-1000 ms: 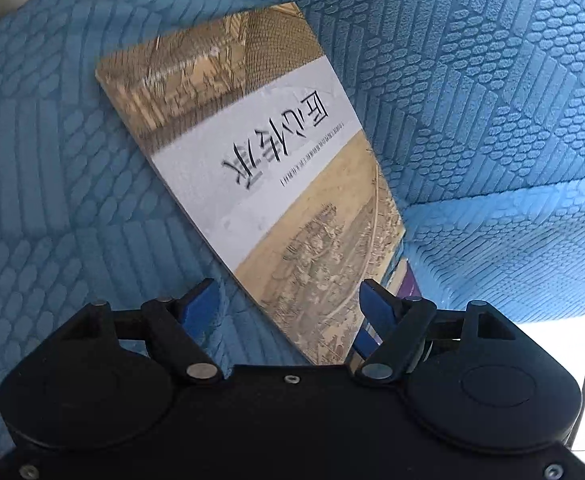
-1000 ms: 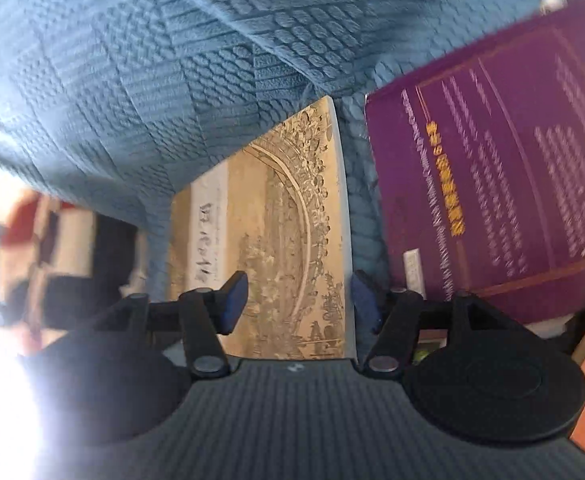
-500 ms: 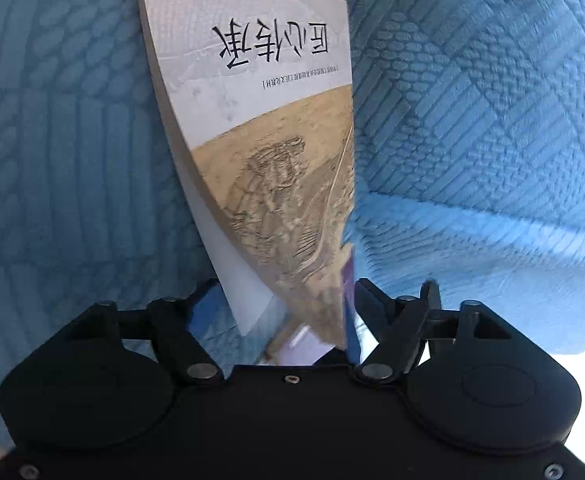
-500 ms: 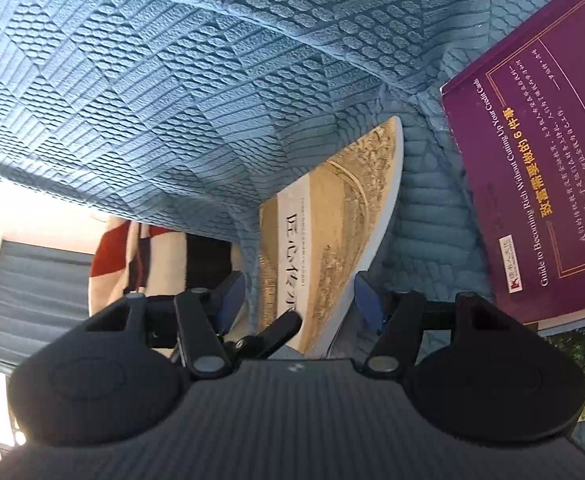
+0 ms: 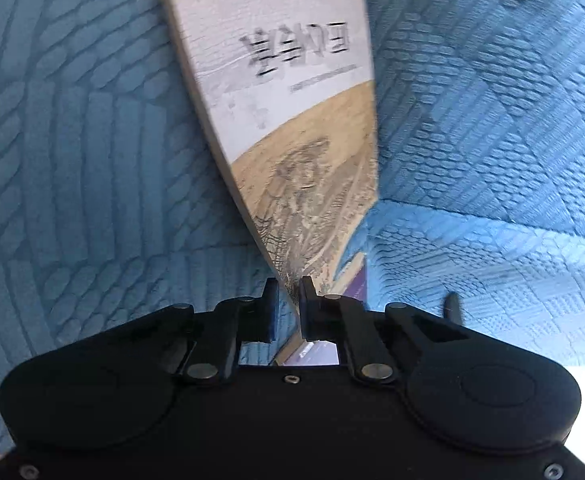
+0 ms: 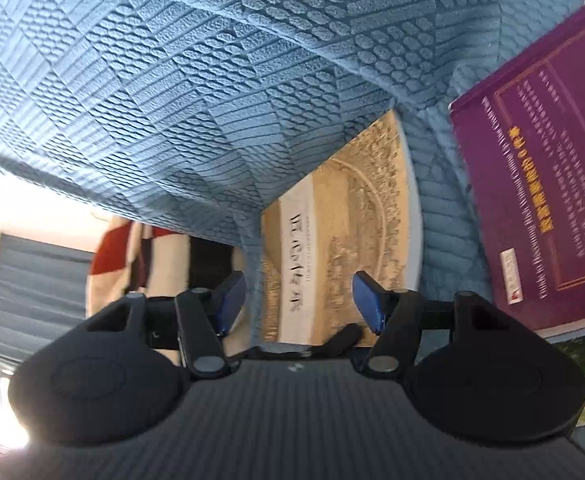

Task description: Organize objects

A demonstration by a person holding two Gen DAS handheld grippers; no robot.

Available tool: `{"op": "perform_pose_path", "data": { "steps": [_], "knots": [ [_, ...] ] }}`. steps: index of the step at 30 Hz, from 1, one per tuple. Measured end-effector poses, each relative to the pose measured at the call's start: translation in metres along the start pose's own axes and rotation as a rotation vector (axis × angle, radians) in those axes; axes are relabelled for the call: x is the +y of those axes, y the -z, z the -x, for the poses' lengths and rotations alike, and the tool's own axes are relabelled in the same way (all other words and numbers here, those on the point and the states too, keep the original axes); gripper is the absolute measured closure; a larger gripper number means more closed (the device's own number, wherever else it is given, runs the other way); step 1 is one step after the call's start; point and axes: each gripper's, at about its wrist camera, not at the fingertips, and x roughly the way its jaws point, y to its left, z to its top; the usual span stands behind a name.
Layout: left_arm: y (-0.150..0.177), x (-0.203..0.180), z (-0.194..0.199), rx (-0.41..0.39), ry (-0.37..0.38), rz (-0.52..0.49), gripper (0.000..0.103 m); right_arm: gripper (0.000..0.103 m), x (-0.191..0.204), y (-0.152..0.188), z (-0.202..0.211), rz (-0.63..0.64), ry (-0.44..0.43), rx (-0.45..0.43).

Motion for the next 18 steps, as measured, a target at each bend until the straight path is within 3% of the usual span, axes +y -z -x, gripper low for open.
{"op": "perform_pose_path", "data": {
  "steps": [2,5,10,11,13,14,15,18],
  "knots": [
    [0.000,-0.003,0.004,-0.003,0.036,-0.009,0.094,0.040,0.001,0.000,0.000,0.011,0.024,-0.015],
    [-0.001,-0.007,0.008,-0.001,0.070,-0.012,0.094,0.030,-0.004,-0.001,0.003,-0.004,0.066,-0.046],
    [-0.004,-0.011,0.010,0.002,0.095,-0.008,0.094,0.030,-0.020,-0.004,-0.009,-0.084,0.075,-0.030],
    [-0.004,-0.011,0.010,0.002,0.096,-0.010,0.094,0.034,-0.023,-0.006,-0.014,-0.098,0.081,-0.028],
    [-0.005,-0.013,0.009,0.003,0.093,-0.005,0.093,0.059,-0.025,-0.009,-0.024,-0.098,0.102,-0.024],
    [-0.005,-0.012,0.008,0.002,0.089,0.001,0.093,0.077,-0.026,-0.010,-0.029,-0.100,0.116,-0.018],
    [-0.004,-0.010,0.007,0.002,0.083,0.007,0.093,0.084,-0.027,-0.011,-0.032,-0.106,0.130,-0.015],
    [-0.004,-0.005,0.003,0.010,0.071,0.030,0.091,0.089,-0.024,-0.010,-0.032,-0.107,0.135,-0.022]
  ]
}}
